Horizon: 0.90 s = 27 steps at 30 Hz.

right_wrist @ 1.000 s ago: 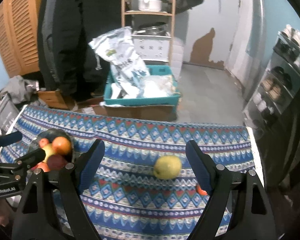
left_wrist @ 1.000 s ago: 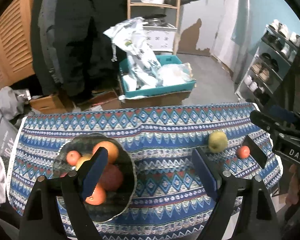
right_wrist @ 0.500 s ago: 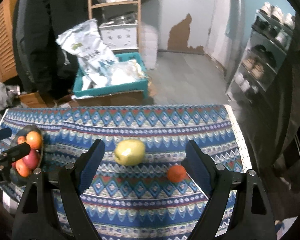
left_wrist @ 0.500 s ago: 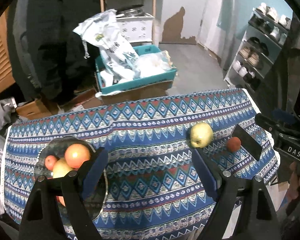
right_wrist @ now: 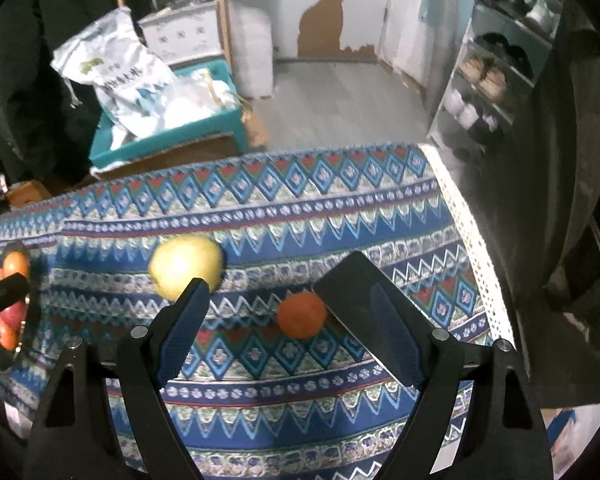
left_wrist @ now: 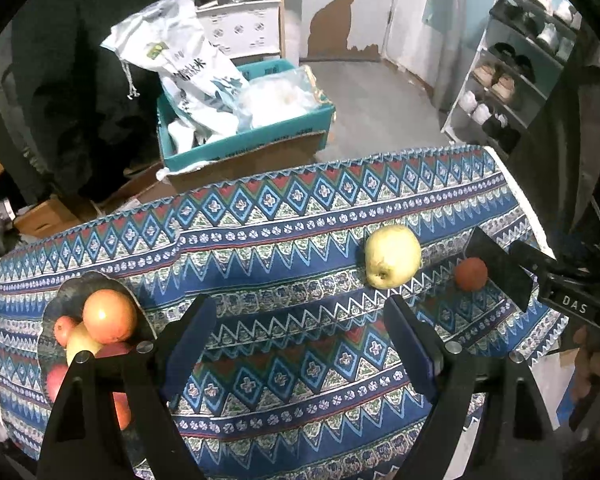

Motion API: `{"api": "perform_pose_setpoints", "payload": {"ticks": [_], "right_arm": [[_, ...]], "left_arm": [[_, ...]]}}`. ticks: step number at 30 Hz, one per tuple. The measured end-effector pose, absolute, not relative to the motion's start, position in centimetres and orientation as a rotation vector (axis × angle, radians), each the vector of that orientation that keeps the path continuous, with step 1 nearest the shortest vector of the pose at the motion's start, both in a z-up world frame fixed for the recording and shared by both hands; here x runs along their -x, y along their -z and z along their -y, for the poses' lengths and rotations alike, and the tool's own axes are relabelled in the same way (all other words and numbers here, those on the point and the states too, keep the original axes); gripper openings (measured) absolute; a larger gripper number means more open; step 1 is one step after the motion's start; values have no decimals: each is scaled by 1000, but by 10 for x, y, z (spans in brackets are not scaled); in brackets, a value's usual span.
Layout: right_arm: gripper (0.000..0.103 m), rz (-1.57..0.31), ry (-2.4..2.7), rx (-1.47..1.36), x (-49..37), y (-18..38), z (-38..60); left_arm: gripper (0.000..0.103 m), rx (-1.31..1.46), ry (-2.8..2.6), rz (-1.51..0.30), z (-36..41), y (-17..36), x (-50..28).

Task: Organize fruits
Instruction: 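Grasp the small tangerine with the right tool while the left tool approaches the yellow-green apple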

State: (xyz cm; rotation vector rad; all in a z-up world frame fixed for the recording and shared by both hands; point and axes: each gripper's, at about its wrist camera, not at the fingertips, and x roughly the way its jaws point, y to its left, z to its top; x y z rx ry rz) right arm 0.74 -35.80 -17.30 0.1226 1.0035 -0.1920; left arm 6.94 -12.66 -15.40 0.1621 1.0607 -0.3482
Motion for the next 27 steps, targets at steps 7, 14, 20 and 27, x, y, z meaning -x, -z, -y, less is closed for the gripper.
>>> {"api": "perform_pose_setpoints", "payload": {"ticks": [7,14,20,27], "right_arm": [[83,-1072,209,-166,-19,206,375],[83,-1136,213,-180,-28,240,379],[83,-1168,209,-177,-33,262,379],[80,-1193,194,-194,-35,275,380]], "left_arm": [[87,-181,358,-1097,142,177,-77],[87,-164,370,-1152,152,199,-86],[87,-159,369,-1180,158,215,-92],[87,-137,381,-1207,165,227,-95]]}}
